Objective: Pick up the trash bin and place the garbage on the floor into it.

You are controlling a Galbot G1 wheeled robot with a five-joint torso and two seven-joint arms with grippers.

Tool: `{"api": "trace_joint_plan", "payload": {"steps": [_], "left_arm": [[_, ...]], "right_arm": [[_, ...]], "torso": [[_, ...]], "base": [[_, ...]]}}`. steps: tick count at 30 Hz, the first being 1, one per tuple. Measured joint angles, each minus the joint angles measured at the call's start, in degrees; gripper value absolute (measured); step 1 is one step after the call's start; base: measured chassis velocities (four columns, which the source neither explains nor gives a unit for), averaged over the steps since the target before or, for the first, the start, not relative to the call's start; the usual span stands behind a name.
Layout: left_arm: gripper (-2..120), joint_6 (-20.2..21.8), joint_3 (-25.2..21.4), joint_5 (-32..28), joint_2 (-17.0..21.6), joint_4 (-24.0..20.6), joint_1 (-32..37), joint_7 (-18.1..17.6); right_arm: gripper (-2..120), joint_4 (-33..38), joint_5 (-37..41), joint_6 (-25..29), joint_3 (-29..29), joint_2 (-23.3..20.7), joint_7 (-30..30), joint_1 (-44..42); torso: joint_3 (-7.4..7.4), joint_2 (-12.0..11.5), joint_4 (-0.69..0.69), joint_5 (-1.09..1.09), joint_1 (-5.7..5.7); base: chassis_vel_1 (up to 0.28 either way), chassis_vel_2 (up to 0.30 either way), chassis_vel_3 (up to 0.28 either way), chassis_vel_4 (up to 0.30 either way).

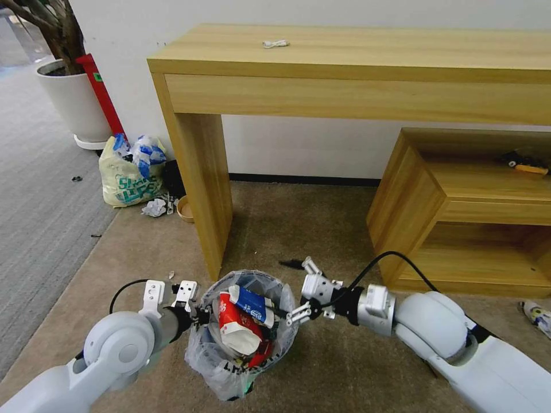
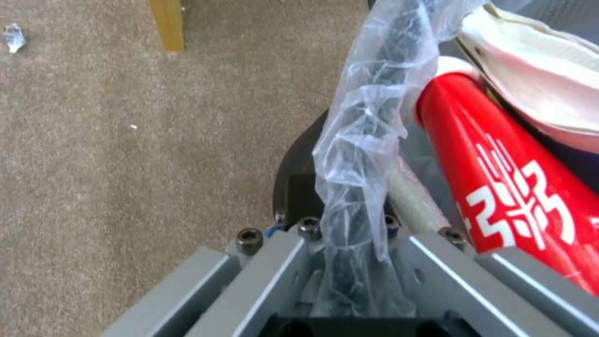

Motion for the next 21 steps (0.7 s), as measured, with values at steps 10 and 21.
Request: {"api": "trace_joint_plan", "payload": {"steps": [10,21], "left_arm": [[0,0.0,-1.0,0.0,-0.3,-0.9,0.8,-0.4],[0,0.0,-1.8,0.2,-1.5,-1.4,1.3,-0.1]], "right_arm": [[100,-0.2,6.2,-0.9,3.6,2.1,10.2,-5.1],[100,-0.6,3.4,-2.4,23.9,8.3,12.0,-24.4]], "torso": [[0.0,0.0,0.01,0.0,0.0],[0.0,0.0,-0.01,0.0,0.0]], "base": [[0.0,0.0,0.0,0.0],[0.0,0.0,0.0,0.0]]}}
